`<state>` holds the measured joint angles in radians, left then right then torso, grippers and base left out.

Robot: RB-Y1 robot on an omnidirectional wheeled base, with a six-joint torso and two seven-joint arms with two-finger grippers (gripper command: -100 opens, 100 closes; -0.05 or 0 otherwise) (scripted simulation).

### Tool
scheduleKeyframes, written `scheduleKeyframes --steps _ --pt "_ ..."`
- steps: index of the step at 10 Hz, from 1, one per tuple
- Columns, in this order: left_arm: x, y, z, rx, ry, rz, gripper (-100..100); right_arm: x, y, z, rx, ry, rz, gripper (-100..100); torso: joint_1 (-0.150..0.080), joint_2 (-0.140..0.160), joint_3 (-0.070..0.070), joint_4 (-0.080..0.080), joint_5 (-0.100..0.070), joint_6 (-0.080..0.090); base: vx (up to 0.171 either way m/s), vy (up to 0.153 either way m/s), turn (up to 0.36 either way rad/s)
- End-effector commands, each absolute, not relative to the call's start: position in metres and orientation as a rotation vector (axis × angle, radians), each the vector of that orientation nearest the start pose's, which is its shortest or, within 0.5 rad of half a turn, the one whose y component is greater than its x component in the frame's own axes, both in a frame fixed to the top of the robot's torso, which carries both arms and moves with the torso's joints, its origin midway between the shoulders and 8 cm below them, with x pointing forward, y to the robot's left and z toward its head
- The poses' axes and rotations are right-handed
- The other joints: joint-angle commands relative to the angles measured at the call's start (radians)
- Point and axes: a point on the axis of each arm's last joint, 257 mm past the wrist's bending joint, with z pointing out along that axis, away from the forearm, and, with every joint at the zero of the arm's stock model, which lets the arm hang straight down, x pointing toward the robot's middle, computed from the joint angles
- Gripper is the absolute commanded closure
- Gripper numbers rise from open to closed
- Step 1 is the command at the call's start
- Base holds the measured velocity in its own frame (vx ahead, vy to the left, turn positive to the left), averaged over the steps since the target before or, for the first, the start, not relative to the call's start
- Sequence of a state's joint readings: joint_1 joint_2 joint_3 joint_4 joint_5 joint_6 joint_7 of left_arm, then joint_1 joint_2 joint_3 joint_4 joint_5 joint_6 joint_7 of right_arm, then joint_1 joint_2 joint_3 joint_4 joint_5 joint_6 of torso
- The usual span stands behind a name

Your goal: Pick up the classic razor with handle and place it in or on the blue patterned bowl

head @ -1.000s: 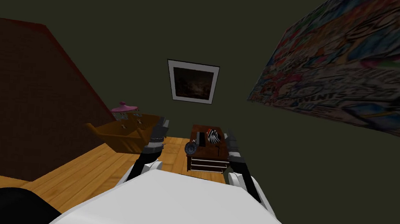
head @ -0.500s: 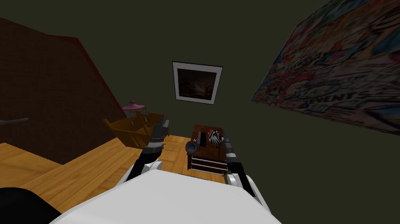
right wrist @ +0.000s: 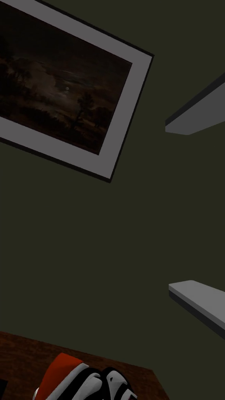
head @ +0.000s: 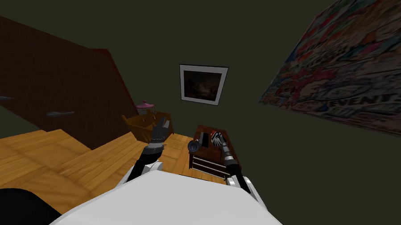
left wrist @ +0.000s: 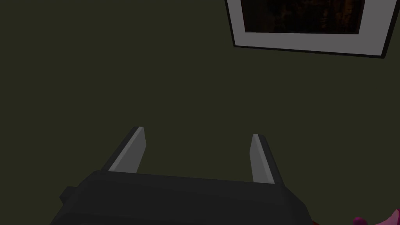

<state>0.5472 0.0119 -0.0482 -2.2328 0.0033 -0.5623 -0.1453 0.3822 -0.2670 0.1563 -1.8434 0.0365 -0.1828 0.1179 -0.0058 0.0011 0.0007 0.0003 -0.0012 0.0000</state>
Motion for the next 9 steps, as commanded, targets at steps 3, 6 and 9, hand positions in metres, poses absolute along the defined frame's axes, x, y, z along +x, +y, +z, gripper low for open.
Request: scheduleKeyframes --steps 3,6,9 --pt "0.341 0.268 -0.001 -0.623 0.676 -1.196 0 0.421 -0.248 -0.305 0.827 1.594 0.899 -100 0.000 0.001 0.000 0.000 0.000 0.000 -0.044 -0.075 0.245" --pt "0.341 0.268 -0.001 -0.623 0.676 -1.196 0 0.407 -0.268 -0.350 0.833 1.708 0.791 -100 0.003 -0.001 -0.001 0.000 0.001 0.000 -0.023 -0.027 0.183" --pt "0.341 0.268 -0.001 -0.623 0.676 -1.196 0 0.387 -0.296 -0.396 0.846 1.821 0.667 -100 0.004 -0.002 -0.001 0.000 0.001 0.000 -0.018 -0.017 0.204"
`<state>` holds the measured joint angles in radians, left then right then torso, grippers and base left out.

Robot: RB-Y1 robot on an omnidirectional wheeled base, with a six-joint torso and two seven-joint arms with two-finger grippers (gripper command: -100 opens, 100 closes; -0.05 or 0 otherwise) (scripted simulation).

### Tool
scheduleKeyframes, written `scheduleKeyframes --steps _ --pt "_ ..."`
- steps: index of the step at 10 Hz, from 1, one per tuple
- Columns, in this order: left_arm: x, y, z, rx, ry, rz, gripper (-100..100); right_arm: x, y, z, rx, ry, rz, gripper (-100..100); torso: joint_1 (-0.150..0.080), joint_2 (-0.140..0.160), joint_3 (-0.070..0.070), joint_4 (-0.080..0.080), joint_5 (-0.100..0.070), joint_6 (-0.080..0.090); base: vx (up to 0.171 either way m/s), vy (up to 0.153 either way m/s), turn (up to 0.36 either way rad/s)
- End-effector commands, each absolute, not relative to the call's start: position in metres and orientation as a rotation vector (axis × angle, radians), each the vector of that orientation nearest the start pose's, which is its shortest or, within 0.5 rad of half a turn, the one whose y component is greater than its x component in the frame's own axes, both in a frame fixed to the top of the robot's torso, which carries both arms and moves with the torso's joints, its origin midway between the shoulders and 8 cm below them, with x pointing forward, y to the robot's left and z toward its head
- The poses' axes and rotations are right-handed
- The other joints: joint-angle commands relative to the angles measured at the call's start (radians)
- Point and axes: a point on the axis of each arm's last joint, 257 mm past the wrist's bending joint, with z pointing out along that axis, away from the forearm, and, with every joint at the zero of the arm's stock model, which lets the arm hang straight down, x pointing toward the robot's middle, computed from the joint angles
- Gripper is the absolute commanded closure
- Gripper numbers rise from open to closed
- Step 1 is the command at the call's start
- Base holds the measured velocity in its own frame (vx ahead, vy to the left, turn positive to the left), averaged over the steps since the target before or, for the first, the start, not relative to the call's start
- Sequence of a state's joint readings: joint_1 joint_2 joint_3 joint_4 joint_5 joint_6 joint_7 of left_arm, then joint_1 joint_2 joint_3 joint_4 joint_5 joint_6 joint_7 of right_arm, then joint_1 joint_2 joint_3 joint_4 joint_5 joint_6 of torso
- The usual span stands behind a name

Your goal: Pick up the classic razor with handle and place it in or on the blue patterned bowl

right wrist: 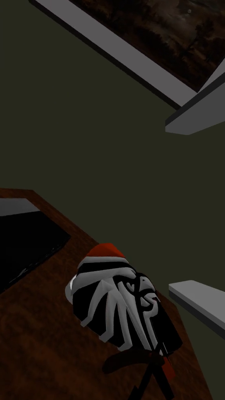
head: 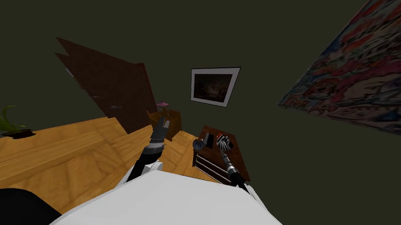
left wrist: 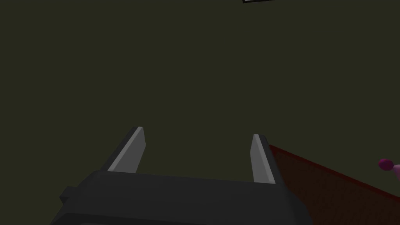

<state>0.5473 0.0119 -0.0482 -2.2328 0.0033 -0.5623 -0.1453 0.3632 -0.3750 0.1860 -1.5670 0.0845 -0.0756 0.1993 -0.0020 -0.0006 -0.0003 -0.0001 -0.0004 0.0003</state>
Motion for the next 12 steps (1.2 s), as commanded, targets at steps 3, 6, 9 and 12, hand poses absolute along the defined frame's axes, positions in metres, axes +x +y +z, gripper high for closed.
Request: scheduleKeyframes --steps 3,6,9,12 --pt "0.341 0.268 -0.001 -0.623 0.676 -1.196 0 0.362 -0.329 -0.433 0.857 1.920 0.539 -100 0.001 0.000 0.000 0.000 0.000 0.000 -0.014 -0.004 0.211" --pt "0.341 0.268 -0.001 -0.623 0.676 -1.196 0 0.332 -0.367 -0.465 0.870 2.010 0.404 -100 0.001 -0.001 0.000 0.000 0.000 0.001 -0.004 0.009 0.210" --pt "0.341 0.268 -0.001 -0.623 0.676 -1.196 0 0.283 -0.427 -0.499 0.892 2.122 0.202 -100 0.003 -0.002 -0.001 0.000 0.001 0.000 0.014 0.028 0.343" --pt "0.341 0.268 -0.001 -0.623 0.676 -1.196 0 0.251 -0.466 -0.513 0.905 2.180 0.076 -100 0.003 -0.002 -0.001 0.000 0.000 0.000 0.018 0.020 0.190"
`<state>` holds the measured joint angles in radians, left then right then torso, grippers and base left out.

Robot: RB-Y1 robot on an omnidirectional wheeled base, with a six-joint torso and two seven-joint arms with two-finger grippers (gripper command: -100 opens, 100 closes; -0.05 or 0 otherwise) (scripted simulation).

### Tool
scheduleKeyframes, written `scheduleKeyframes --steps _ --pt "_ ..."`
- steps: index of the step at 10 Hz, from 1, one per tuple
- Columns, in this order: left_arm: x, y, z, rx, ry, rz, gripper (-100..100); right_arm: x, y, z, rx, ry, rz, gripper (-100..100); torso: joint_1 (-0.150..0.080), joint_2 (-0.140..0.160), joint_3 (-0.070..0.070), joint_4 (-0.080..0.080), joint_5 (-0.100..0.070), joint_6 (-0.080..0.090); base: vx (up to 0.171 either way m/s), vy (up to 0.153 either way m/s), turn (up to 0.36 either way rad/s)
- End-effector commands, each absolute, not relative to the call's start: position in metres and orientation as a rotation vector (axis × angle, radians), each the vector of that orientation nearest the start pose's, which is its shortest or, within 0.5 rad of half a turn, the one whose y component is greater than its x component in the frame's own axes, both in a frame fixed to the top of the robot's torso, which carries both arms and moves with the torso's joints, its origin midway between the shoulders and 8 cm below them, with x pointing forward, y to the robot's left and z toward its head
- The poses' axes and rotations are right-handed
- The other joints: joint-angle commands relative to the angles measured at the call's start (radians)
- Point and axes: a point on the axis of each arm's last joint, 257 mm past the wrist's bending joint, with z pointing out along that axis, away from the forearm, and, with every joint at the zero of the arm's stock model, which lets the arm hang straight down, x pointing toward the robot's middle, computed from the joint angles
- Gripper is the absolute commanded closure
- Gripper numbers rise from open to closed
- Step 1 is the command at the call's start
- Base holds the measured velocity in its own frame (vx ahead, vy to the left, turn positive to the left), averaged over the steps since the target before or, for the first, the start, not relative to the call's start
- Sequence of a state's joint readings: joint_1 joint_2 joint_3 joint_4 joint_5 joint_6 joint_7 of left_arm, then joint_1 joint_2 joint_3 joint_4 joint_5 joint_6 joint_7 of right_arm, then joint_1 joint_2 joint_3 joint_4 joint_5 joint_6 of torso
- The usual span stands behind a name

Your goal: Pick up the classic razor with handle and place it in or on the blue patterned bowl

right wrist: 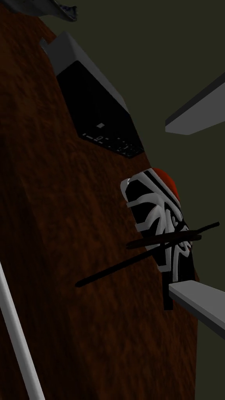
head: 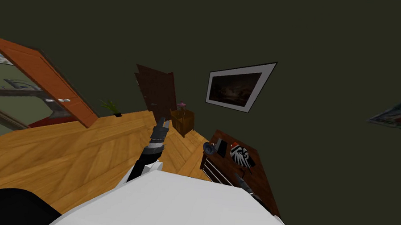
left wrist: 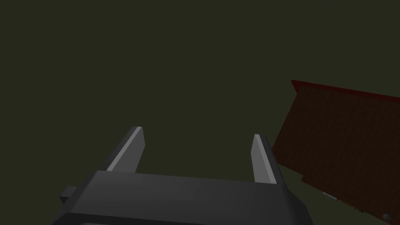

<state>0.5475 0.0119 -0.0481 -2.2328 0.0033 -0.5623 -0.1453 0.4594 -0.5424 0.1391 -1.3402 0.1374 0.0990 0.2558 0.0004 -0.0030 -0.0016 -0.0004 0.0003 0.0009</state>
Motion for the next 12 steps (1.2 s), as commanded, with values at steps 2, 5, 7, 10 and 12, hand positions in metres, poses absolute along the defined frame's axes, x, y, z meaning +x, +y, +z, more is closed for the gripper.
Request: scheduleKeyframes --steps 2,5,7,10,12 --pt "0.341 0.268 -0.001 -0.623 0.676 -1.196 0 0.221 -0.500 -0.522 0.916 2.227 -0.038 -100 0.000 -0.001 0.000 0.000 0.000 0.000 0.036 0.028 0.309" --pt "0.341 0.268 -0.001 -0.623 0.676 -1.196 0 0.184 -0.541 -0.527 0.926 2.277 -0.179 -100 0.001 -0.002 -0.001 0.000 0.000 0.000 0.042 0.030 0.246" --pt "0.341 0.268 -0.001 -0.623 0.676 -1.196 0 0.166 -0.561 -0.527 0.929 2.300 -0.251 -100 0.000 -0.001 -0.001 0.000 0.000 0.000 0.030 0.014 0.179" --pt "0.341 0.268 -0.001 -0.623 0.676 -1.196 0 0.150 -0.580 -0.526 0.930 2.319 -0.317 -100 0.000 0.000 0.000 0.000 0.000 0.000 0.018 0.006 0.119" --pt "0.341 0.268 -0.001 -0.623 0.676 -1.196 0 0.150 -0.578 -0.526 0.930 2.318 -0.313 0 0.000 0.001 0.001 0.000 0.000 0.001 0.000 0.000 0.000"
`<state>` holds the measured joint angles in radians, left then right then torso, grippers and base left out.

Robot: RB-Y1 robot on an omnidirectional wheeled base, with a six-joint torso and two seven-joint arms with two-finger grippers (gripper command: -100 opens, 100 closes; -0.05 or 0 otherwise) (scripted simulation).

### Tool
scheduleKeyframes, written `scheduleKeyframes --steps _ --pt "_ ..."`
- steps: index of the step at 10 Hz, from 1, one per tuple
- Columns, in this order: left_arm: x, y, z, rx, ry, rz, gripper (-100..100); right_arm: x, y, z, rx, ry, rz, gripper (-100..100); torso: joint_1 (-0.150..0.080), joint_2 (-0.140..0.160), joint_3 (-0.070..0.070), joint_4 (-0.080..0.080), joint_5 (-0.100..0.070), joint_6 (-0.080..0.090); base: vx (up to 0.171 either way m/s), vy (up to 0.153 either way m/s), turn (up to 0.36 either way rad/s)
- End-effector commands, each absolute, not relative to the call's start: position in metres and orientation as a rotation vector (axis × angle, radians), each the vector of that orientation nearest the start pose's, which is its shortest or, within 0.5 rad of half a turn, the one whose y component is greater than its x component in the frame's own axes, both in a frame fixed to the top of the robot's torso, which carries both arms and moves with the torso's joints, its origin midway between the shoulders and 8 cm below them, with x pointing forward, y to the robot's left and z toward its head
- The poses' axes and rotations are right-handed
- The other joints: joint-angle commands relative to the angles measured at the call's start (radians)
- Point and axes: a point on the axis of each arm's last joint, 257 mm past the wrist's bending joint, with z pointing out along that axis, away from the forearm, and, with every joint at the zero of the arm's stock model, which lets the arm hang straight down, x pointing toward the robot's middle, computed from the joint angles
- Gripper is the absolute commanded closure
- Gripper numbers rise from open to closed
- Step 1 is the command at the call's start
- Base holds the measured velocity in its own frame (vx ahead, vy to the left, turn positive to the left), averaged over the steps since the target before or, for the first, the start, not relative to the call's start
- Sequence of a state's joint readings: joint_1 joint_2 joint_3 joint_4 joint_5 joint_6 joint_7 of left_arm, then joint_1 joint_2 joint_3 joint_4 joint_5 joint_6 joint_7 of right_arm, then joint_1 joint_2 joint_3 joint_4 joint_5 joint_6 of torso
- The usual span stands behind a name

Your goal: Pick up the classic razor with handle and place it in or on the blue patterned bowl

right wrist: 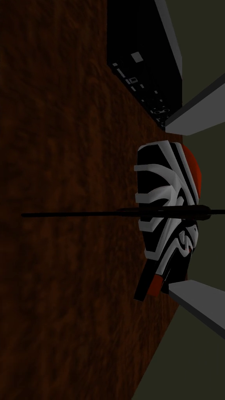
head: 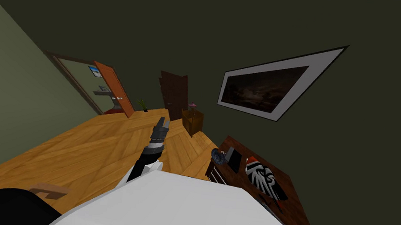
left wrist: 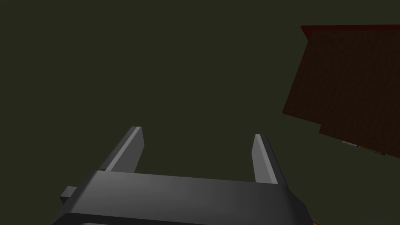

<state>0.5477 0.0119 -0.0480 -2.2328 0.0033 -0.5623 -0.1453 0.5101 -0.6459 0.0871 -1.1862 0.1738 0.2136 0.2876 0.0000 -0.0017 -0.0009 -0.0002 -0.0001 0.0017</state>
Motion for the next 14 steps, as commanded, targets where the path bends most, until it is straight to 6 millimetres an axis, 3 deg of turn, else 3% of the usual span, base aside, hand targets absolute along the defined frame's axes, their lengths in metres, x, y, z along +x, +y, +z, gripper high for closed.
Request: scheduleKeyframes --steps 1,9,10,14 --pt "0.341 0.268 -0.001 -0.623 0.676 -1.196 0 0.158 -0.580 -0.529 0.957 2.305 -0.325 -100 0.000 0.000 0.000 0.000 0.000 0.000 -0.066 -0.015 0.177" --pt "0.341 0.268 -0.001 -0.623 0.676 -1.196 0 0.187 -0.582 -0.542 1.055 2.268 -0.355 -100 -0.003 0.009 0.005 0.002 -0.001 0.000 -0.110 -0.037 0.130" --pt "0.341 0.268 -0.001 -0.623 0.676 -1.196 0 0.188 -0.582 -0.543 1.058 2.268 -0.357 100 -0.002 0.005 0.003 0.001 0.000 0.001 -0.011 -0.003 -0.005" --pt "0.341 0.268 -0.001 -0.623 0.676 -1.196 0 0.188 -0.582 -0.542 1.066 2.262 -0.355 100 -0.001 -0.001 -0.001 -0.001 -0.001 -0.002 -0.001 -0.001 -0.004"
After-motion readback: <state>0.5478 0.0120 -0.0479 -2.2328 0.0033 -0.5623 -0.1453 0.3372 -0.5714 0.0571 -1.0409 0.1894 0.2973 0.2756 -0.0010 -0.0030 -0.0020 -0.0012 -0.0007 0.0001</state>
